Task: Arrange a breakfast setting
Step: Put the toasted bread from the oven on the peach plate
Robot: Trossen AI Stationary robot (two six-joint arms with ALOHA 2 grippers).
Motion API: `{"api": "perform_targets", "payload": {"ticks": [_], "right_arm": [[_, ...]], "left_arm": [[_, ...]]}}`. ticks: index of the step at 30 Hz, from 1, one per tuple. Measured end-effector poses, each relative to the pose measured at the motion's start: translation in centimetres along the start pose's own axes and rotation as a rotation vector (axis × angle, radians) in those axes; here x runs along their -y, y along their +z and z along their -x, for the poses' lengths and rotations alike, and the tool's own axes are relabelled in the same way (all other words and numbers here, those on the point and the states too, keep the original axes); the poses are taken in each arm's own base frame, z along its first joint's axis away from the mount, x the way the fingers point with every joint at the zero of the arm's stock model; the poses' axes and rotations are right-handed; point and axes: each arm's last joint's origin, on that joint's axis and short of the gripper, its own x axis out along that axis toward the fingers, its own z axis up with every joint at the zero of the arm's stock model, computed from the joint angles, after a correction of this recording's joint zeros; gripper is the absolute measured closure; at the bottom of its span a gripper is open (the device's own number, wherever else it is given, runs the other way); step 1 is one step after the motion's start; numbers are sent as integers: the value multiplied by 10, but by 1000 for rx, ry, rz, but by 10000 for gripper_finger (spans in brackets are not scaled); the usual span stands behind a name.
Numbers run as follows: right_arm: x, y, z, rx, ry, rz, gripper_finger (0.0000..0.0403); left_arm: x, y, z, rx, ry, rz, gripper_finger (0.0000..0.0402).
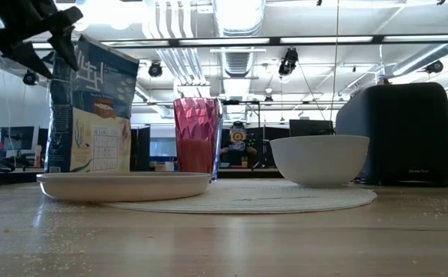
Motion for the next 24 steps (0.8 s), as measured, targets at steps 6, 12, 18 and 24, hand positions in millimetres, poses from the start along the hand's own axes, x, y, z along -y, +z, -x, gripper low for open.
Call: {"api": "perform_targets", "payload": {"ticks": [6,12,18,24], "right_arm": [[0,0,0,0,0,0,227],[0,0,0,0,0,-1,227],[0,0,0,0,0,0,227],[0,0,0,0,0,0,227]], "left_arm": [[5,16,14,1,-23,7,106],[13,22,26,-107,-84,-46,95],[26,13,29,-236,-161,-152,95],[68,-5,29,-346,-364,-279,95]]}}
